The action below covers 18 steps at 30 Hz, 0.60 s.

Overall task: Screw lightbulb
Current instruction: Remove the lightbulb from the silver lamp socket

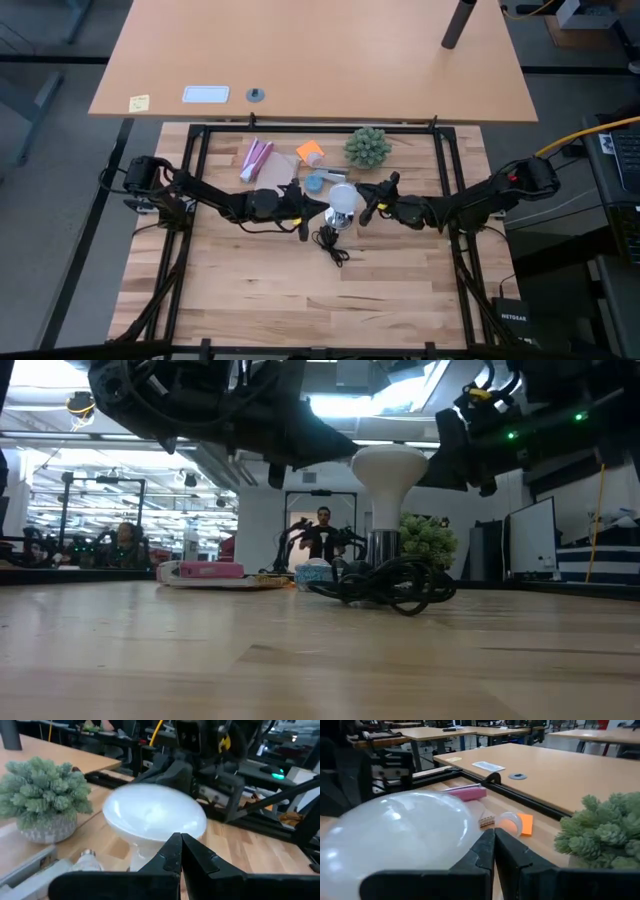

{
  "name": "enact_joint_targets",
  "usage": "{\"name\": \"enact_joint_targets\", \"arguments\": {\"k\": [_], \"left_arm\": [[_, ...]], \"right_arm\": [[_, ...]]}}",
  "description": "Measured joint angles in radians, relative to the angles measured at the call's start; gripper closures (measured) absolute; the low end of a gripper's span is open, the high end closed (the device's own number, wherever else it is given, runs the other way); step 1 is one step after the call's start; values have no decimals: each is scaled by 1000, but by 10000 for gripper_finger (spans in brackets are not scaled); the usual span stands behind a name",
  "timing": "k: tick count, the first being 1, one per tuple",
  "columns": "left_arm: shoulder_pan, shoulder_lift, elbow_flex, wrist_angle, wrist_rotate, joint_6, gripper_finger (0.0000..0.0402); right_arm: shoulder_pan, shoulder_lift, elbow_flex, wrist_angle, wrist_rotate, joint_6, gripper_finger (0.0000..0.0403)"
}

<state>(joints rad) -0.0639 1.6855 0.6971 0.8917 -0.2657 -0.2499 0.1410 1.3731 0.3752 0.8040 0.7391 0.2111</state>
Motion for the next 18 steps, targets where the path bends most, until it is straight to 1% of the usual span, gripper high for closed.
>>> {"name": "enact_joint_targets", "arguments": {"k": [6,8,13,18], "left_arm": [[-2,-11,0,44,-1,58,401],[0,-24,0,46,-17,71,401],[27,-41,1,57,-43,97,401],[74,-41,1,57,-43,97,401]], "right_arm": [[-4,0,0,61,34,-118,387],[-3,-12,0,72,34,-144,387],[6,-81,0,76,22,-167,387],[80,-173,0,39,9,-192,387]]}}
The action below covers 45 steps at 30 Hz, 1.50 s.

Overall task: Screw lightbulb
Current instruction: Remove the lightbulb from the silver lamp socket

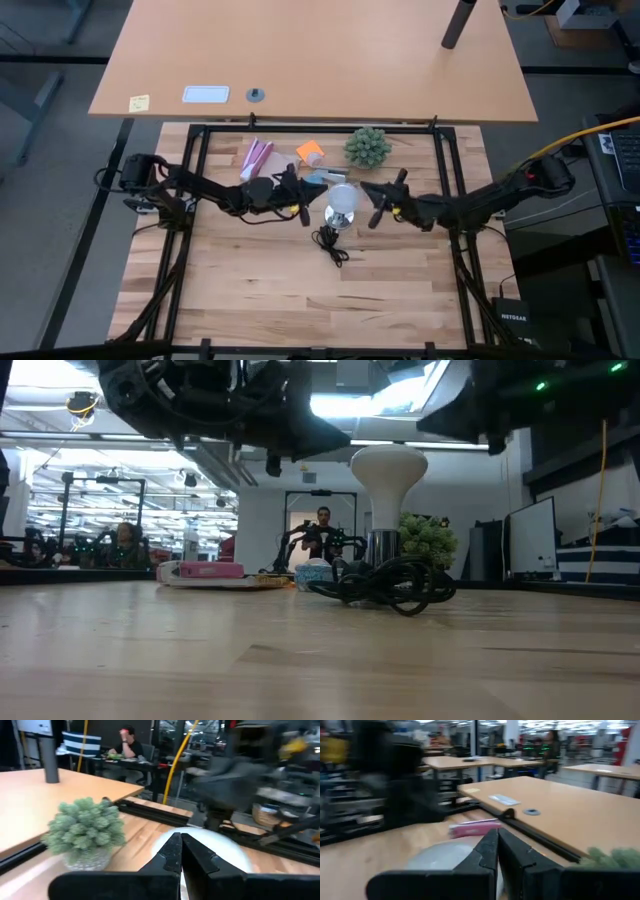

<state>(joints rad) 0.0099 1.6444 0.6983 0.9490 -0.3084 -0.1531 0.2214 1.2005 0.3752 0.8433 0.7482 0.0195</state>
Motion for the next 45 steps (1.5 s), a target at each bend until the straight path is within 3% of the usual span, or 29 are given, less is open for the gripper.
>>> {"name": "enact_joint_targets", "arguments": {"k": [5,11,20,32,37,45], "left_arm": [[37,0,0,-1,0,-1,401],[57,8,1,-22,19,4,401],[35,32,2,-52,35,-1,401],[-26,32,2,-72,28,-30,401],[-54,31,2,-75,42,-42,401],[-76,33,2,-81,49,-49,401]], "right_arm": [[114,-32,0,-43,-1,16,387],[173,41,0,-68,0,105,387],[171,150,0,-45,60,171,387],[170,154,0,-51,117,167,387],[161,154,-1,-55,195,165,387],[52,152,0,-52,91,165,387]]}}
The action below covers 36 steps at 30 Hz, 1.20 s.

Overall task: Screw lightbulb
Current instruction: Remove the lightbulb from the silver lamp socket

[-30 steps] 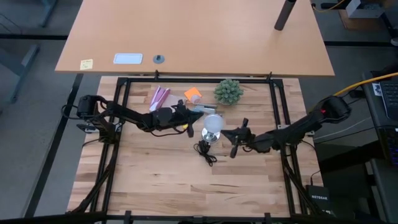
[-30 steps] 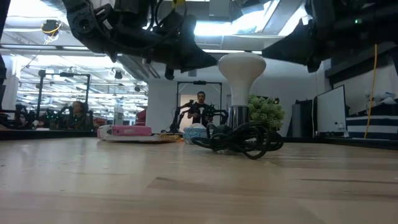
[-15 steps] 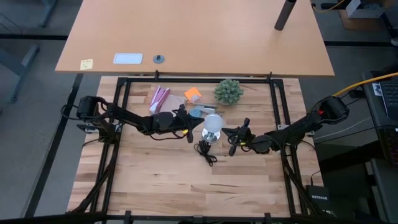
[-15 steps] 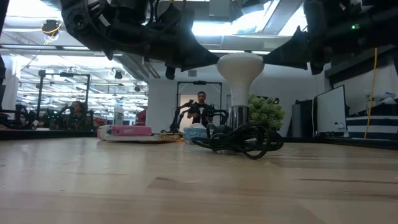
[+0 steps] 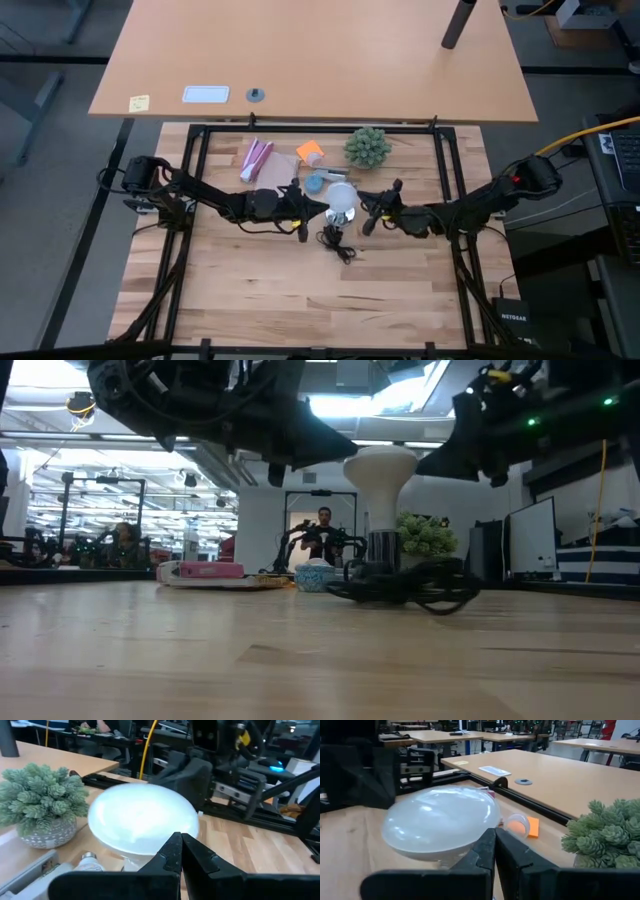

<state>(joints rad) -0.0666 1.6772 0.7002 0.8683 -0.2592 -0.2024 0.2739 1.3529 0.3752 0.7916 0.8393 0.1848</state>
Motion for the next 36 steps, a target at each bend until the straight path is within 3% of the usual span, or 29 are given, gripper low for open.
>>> {"name": "enact_joint_targets", "arguments": {"k": [9,20,30,36], "left_arm": [[2,1,0,-2,-7,0,401],[-16,-3,1,124,-10,100,401],[48,-11,1,165,-11,106,401],[126,-12,1,148,-11,75,401]], "right_arm": [[-130,0,0,-5,-163,1,387],[-136,-67,0,0,-124,-107,387],[-2,-282,0,-11,-73,-218,387],[71,-251,0,-35,-91,-169,387]]}}
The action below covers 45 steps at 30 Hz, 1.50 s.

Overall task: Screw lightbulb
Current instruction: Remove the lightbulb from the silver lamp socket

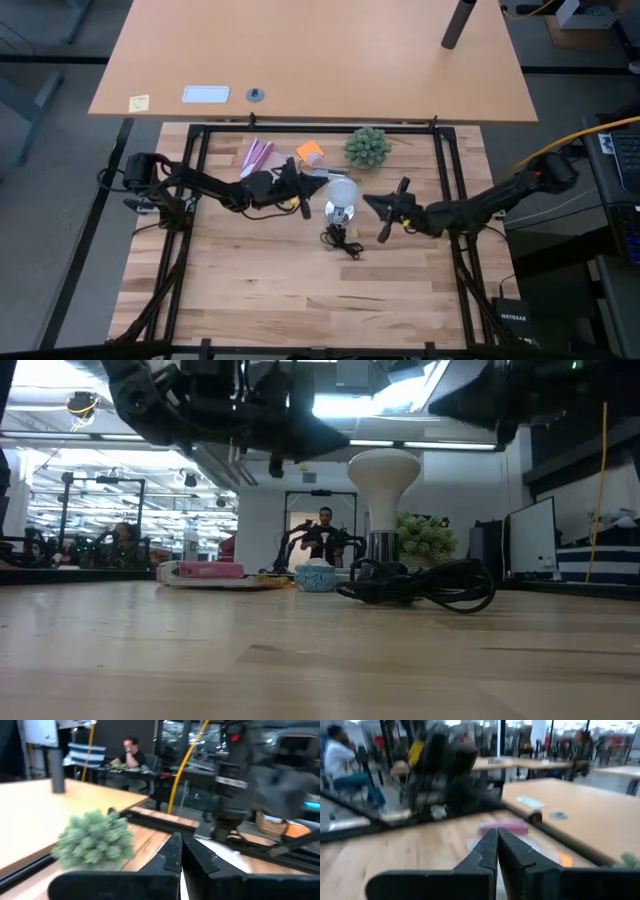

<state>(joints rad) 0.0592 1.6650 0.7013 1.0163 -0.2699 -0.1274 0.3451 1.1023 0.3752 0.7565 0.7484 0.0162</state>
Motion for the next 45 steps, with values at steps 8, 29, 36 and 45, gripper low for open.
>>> {"name": "enact_joint_targets", "arguments": {"k": [8,29,36,45], "left_arm": [[59,0,0,-144,36,-106,401],[-47,-3,0,-186,84,-139,401],[-86,1,0,-201,79,-155,402],[-87,2,0,-166,69,-162,401]], "right_arm": [[1,153,0,-7,39,113,387],[-96,238,-2,2,96,148,387],[-158,238,0,11,1,148,387],[-243,238,0,38,-117,148,387]]}}
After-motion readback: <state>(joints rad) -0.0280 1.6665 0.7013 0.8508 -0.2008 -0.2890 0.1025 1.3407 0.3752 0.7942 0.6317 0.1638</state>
